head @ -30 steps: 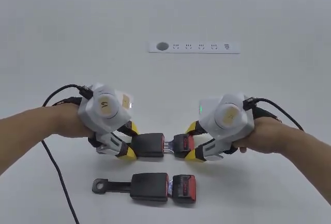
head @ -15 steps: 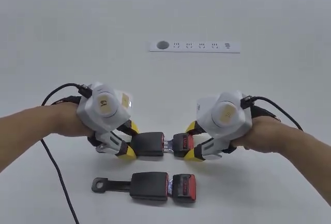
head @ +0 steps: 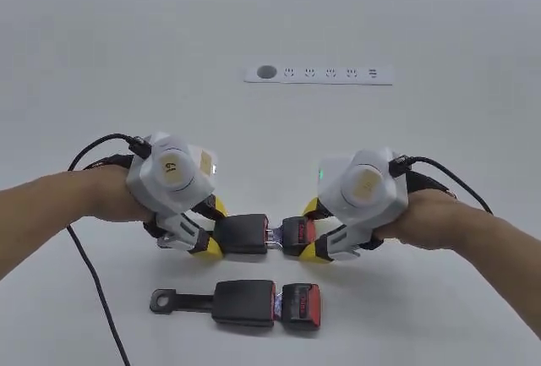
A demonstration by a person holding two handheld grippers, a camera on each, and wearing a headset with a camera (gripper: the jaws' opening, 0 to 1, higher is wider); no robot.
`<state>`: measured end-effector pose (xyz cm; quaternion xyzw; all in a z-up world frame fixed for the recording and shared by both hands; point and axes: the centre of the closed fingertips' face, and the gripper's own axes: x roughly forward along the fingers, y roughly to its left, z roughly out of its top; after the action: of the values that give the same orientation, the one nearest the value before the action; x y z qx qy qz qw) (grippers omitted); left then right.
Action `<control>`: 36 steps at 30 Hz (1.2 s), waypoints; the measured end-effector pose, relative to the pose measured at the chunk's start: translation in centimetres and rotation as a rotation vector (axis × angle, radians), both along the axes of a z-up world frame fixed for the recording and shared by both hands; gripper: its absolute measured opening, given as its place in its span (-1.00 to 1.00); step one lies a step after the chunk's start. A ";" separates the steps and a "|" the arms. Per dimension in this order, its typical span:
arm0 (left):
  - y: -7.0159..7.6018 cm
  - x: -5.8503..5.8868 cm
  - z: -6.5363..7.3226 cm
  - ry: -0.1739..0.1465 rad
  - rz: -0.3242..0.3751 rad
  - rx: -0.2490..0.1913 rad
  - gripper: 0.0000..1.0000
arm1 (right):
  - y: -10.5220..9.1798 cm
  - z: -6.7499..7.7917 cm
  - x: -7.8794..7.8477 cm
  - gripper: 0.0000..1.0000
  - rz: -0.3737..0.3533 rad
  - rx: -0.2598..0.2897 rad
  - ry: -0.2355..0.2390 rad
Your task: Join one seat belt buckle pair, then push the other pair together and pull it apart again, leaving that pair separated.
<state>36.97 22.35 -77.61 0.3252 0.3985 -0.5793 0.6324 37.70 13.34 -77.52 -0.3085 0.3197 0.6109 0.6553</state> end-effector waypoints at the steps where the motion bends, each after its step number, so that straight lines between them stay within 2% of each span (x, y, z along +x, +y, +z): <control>1: 0.0 0.0 0.0 0.000 0.000 0.000 -0.42 | 0.2 0.1 0.0 -0.42 0.000 0.006 0.002; 4: 0.1 0.0 0.0 -0.002 0.003 0.001 -0.42 | 0.8 0.0 -0.1 -0.42 -0.001 0.001 0.003; 18: 0.2 0.2 -0.1 -0.006 0.003 0.003 -0.43 | 1.1 0.2 -0.1 -0.44 -0.025 -0.010 0.003; 36: 0.1 0.1 -0.1 -0.010 -0.002 0.015 -0.43 | 1.2 0.0 -0.1 -0.43 -0.020 -0.026 -0.005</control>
<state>37.03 22.47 -77.70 0.3331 0.3995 -0.5754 0.6312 37.57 14.55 -77.56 -0.3152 0.3289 0.5995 0.6581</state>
